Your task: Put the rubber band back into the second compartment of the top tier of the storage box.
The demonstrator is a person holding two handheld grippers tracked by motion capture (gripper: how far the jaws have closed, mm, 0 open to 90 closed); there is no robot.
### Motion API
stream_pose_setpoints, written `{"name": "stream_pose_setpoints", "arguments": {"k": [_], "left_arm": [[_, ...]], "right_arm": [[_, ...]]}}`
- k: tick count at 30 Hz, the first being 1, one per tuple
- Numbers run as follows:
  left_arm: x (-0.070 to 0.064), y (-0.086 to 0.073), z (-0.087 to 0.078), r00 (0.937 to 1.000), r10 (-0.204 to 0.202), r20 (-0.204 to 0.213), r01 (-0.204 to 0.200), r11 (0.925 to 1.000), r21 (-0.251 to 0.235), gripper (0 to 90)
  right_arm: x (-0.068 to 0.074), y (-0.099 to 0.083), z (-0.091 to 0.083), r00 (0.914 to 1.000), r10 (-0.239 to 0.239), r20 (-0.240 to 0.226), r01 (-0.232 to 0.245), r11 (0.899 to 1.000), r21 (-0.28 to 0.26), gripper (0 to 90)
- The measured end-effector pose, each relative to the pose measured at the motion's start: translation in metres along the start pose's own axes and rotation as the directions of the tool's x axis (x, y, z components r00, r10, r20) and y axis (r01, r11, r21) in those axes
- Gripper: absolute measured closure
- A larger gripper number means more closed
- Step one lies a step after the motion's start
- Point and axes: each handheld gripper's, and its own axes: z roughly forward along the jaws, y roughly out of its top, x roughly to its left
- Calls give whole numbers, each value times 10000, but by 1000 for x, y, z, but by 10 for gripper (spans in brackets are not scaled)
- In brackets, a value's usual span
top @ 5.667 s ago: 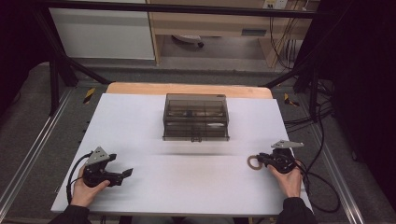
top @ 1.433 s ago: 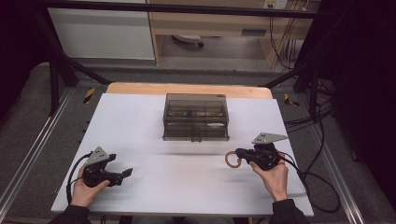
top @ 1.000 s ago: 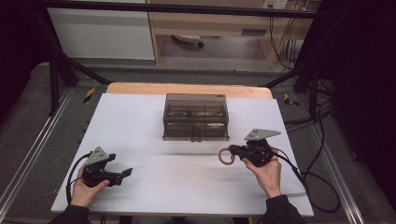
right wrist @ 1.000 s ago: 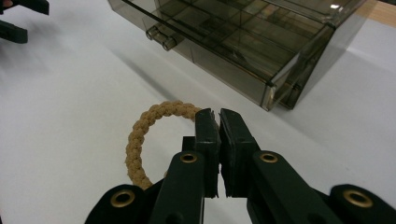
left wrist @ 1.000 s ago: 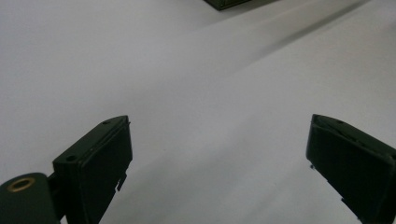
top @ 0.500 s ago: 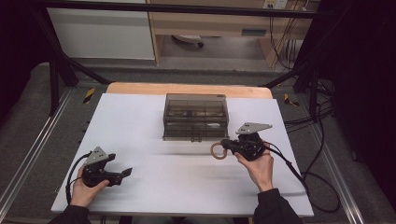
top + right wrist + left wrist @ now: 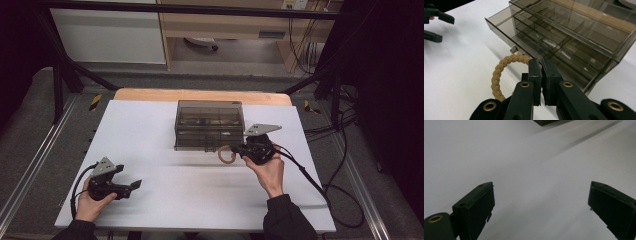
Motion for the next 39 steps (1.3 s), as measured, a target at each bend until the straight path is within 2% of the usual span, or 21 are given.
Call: {"name": "stream_pose_setpoints", "arguments": {"k": [28, 39], "left_arm": [[0, 0, 0, 10000, -10, 4, 10, 10000, -11, 65], [0, 0, 0, 10000, -13, 8, 13, 10000, -9, 65]], "right_arm": [[-4, 37, 30, 9982, 244, 541, -235, 9996, -177, 866], [-7, 42, 45, 9970, 357, 683, -344, 9992, -195, 866]]}}
